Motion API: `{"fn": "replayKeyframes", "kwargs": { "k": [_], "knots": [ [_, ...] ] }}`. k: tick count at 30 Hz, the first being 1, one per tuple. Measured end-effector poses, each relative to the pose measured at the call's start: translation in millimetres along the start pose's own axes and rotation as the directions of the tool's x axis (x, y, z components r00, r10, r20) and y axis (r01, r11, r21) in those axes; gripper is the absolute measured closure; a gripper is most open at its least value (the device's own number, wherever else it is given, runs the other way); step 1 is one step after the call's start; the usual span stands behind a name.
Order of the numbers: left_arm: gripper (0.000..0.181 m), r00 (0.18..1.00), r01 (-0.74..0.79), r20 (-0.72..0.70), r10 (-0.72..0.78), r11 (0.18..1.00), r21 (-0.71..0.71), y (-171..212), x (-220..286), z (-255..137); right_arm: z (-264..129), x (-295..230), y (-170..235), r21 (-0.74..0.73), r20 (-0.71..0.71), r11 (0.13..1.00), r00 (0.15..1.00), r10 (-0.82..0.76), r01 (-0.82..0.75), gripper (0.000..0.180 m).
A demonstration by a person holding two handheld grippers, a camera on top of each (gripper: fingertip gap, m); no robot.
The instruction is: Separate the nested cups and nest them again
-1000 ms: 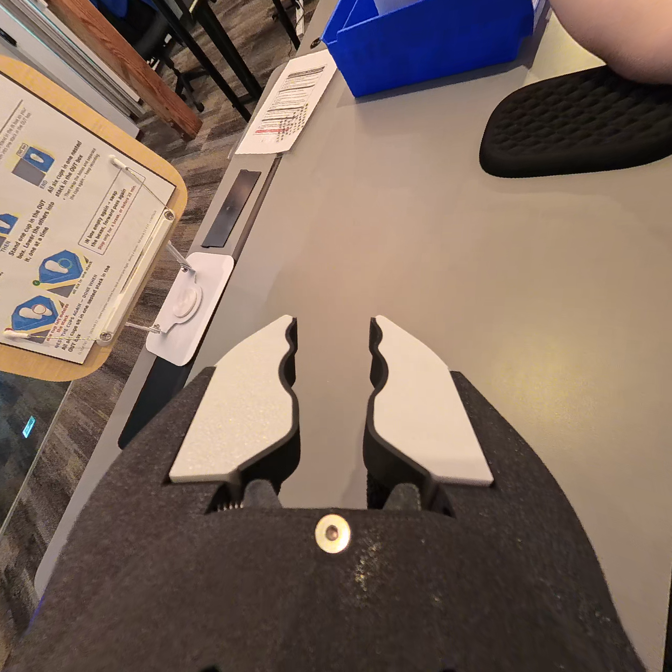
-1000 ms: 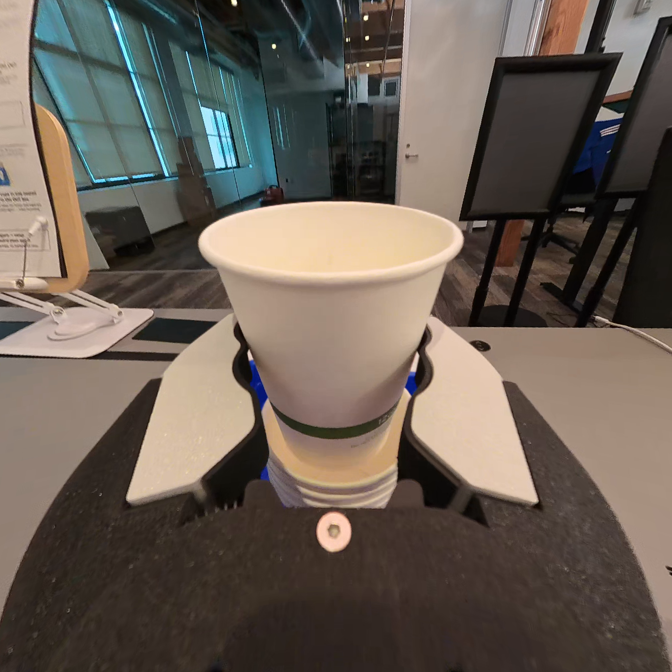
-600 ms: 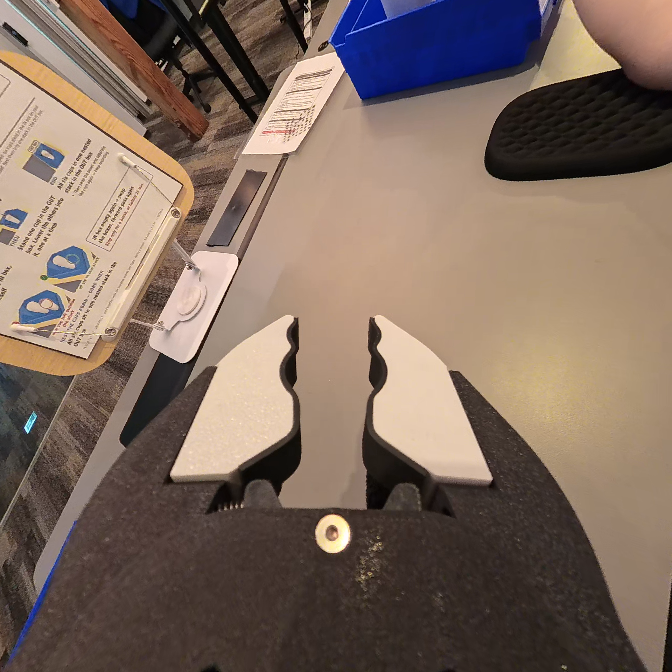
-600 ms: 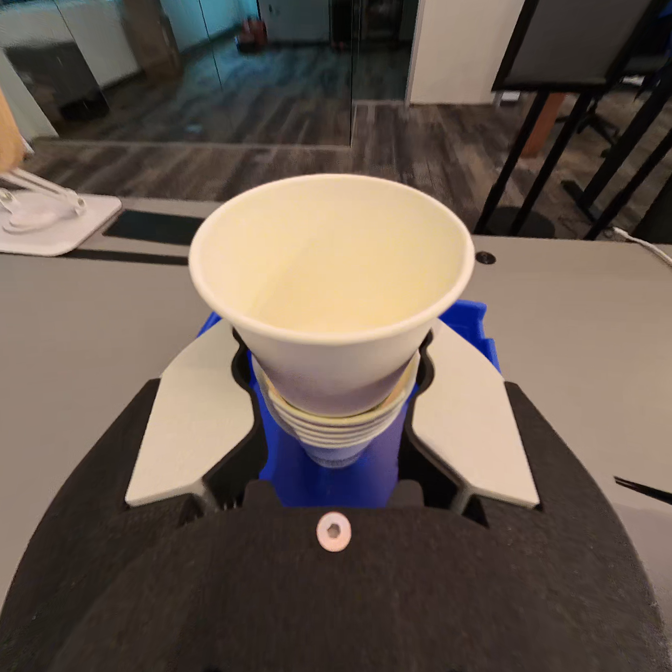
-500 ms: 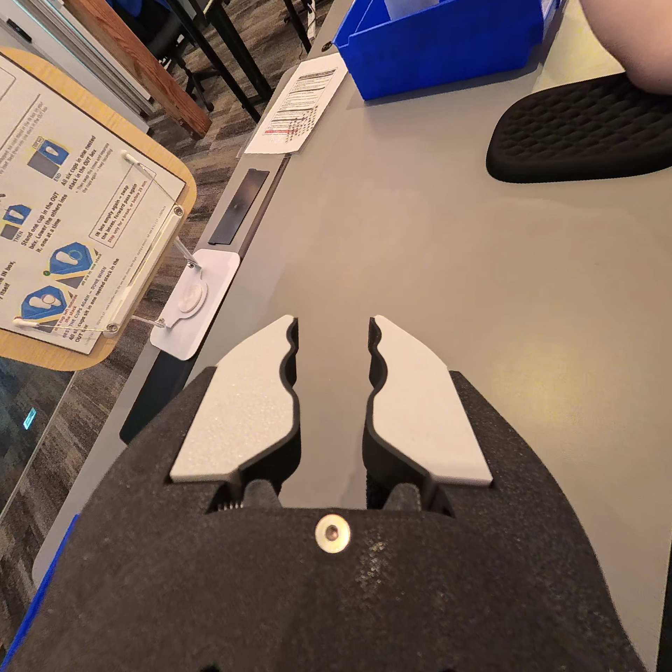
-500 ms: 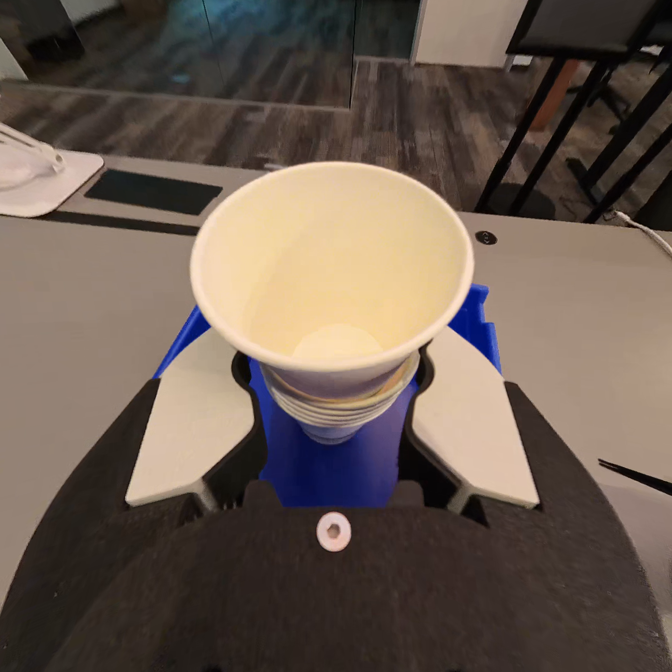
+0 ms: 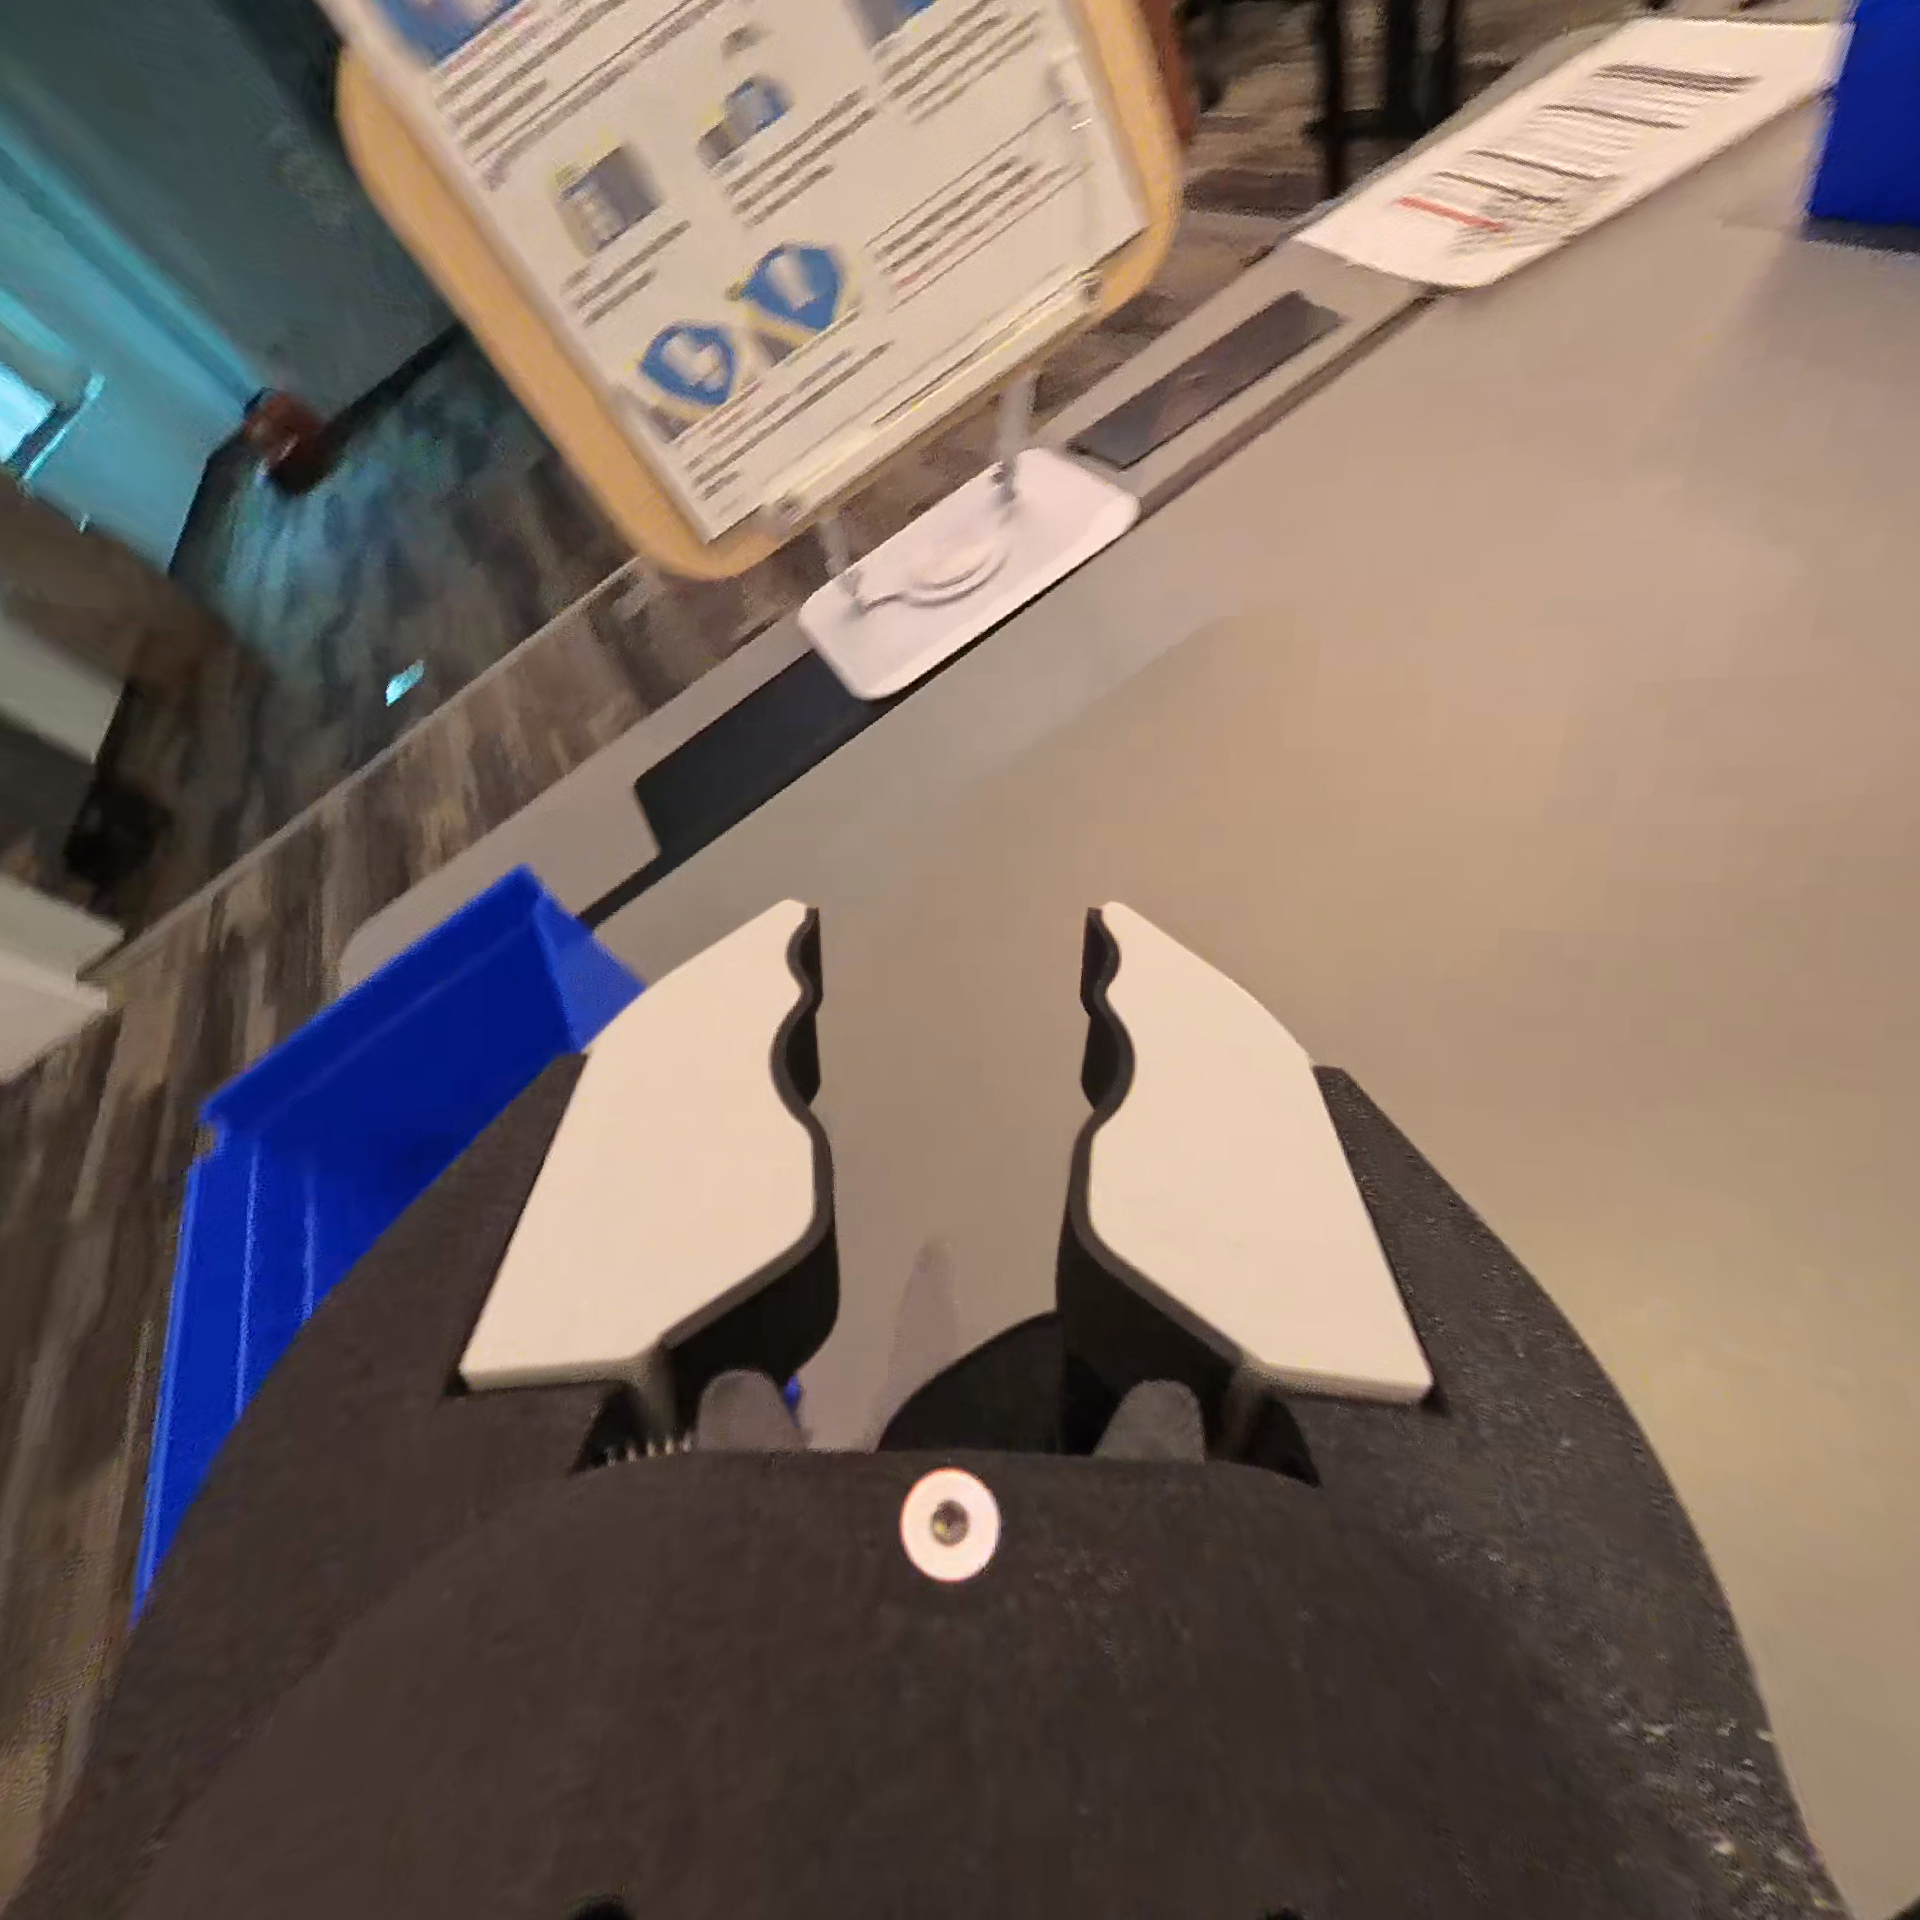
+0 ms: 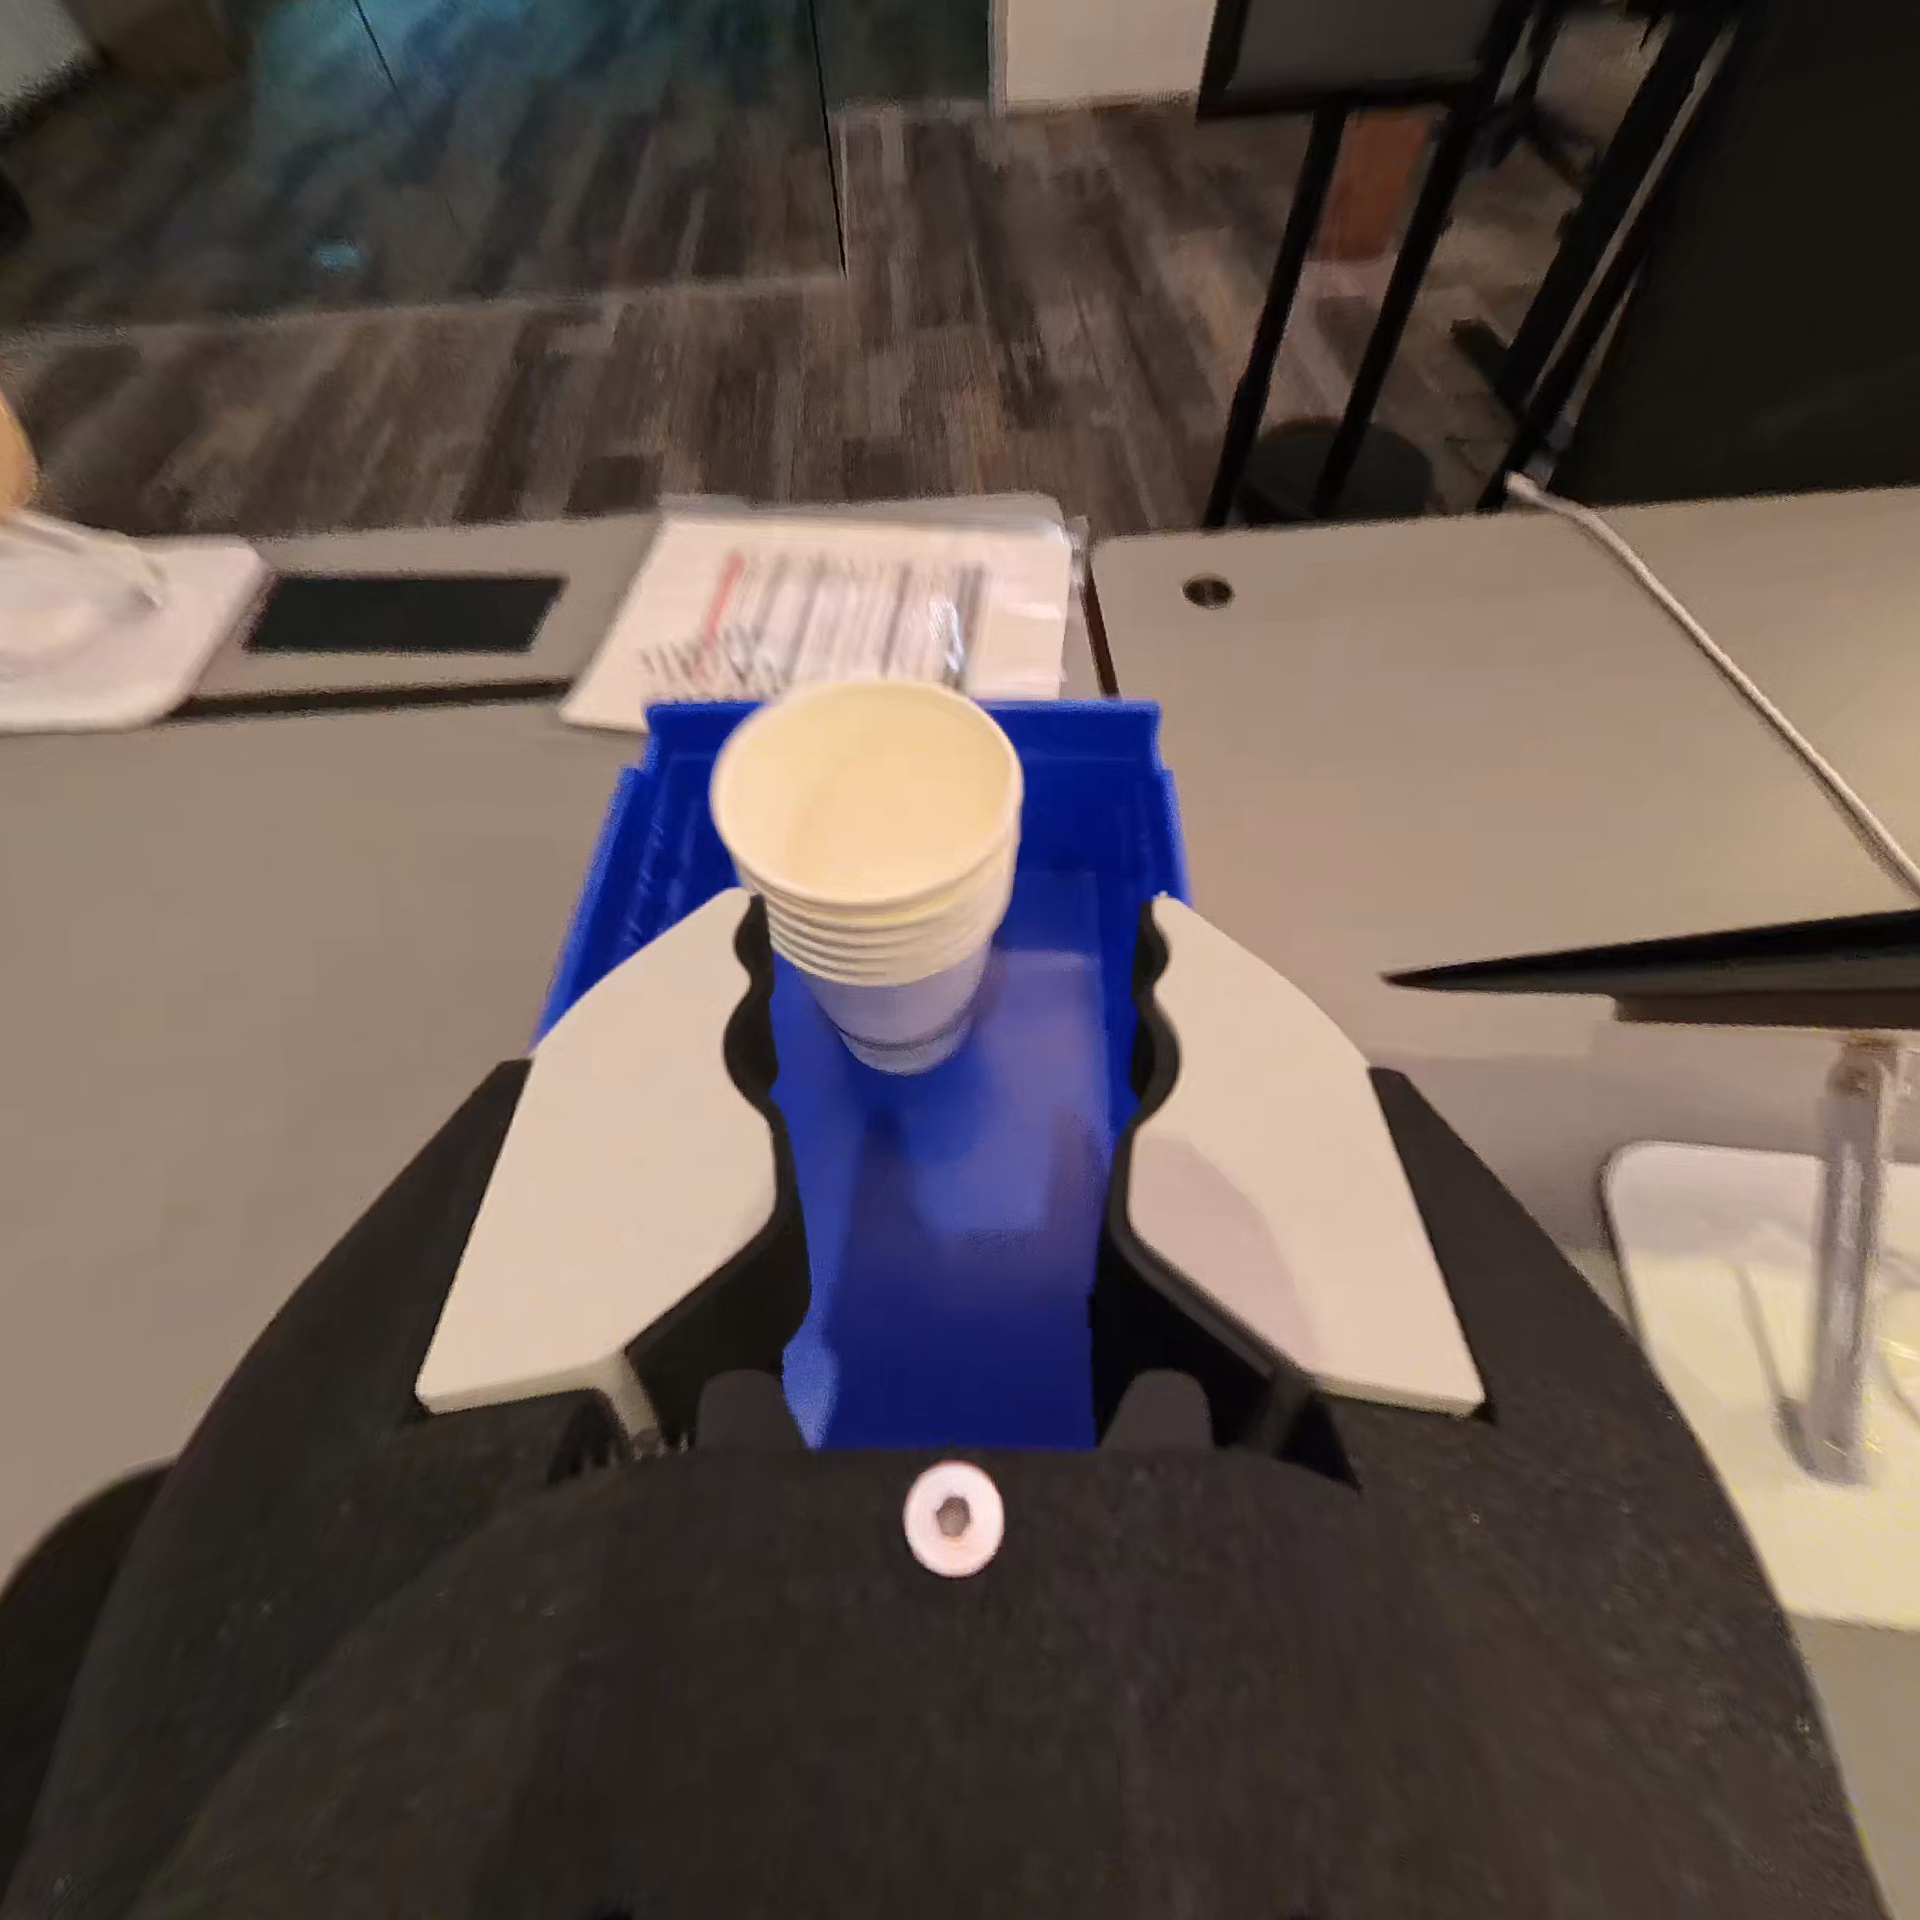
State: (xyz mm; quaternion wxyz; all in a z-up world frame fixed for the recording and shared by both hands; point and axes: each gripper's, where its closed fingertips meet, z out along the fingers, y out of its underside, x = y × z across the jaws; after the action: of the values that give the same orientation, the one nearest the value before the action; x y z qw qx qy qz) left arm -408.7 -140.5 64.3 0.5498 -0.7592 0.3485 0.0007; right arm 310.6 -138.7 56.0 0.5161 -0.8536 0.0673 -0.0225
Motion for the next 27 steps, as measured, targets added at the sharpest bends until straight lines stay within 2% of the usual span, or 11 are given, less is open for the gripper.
{"fn": "replayKeyframes", "kwargs": {
  "k": [2, 4, 8, 11, 13, 16, 20, 22, 27],
  "knots": [
    [0.129, 0.994, 0.078, 0.083, -0.076, 0.997, -0.016, 15, -24, -8, 8, 30, 20, -0.212, -0.062, 0.976, 0.997, -0.056, 0.041, 0.112],
    [0.123, 0.981, 0.133, 0.148, -0.125, 0.99, -0.05, 33, -44, -14, 17, 60, 40, -0.392, -0.08, 0.917, 0.99, -0.118, 0.078, 0.109],
    [0.115, 0.966, 0.203, 0.195, -0.17, 0.965, -0.167, 66, -66, -15, 45, 79, 70, -0.531, 0.018, 0.845, 0.998, -0.067, 0.066, 0.114],
    [0.117, 0.956, 0.228, 0.236, -0.174, 0.947, -0.226, 79, -81, -15, 53, 83, 106, -0.661, 0.038, 0.749, 0.998, -0.042, 0.056, 0.112],
    [0.118, 0.952, 0.244, 0.252, -0.174, 0.928, -0.281, 88, -89, -13, 58, 83, 125, -0.709, 0.051, 0.701, 0.997, -0.064, 0.081, 0.114],
    [0.122, 0.943, 0.312, 0.235, -0.236, 0.873, -0.374, 107, -92, -2, 68, 77, 141, -0.73, 0.069, 0.678, 0.996, -0.05, 0.085, 0.133],
    [0.122, 0.925, 0.378, 0.249, -0.289, 0.78, -0.5, 135, -100, 13, 68, 75, 161, -0.797, 0.097, 0.586, 0.989, -0.113, 0.146, 0.164],
    [0.124, 0.919, 0.39, 0.276, -0.281, 0.75, -0.535, 145, -105, 19, 68, 75, 162, -0.804, 0.082, 0.578, 0.989, -0.121, 0.138, 0.164],
    [0.12, 0.901, 0.434, 0.314, -0.3, 0.644, -0.63, 179, -107, 41, 67, 68, 162, -0.803, 0.073, 0.592, 0.997, -0.014, 0.067, 0.173]
  ]
}}
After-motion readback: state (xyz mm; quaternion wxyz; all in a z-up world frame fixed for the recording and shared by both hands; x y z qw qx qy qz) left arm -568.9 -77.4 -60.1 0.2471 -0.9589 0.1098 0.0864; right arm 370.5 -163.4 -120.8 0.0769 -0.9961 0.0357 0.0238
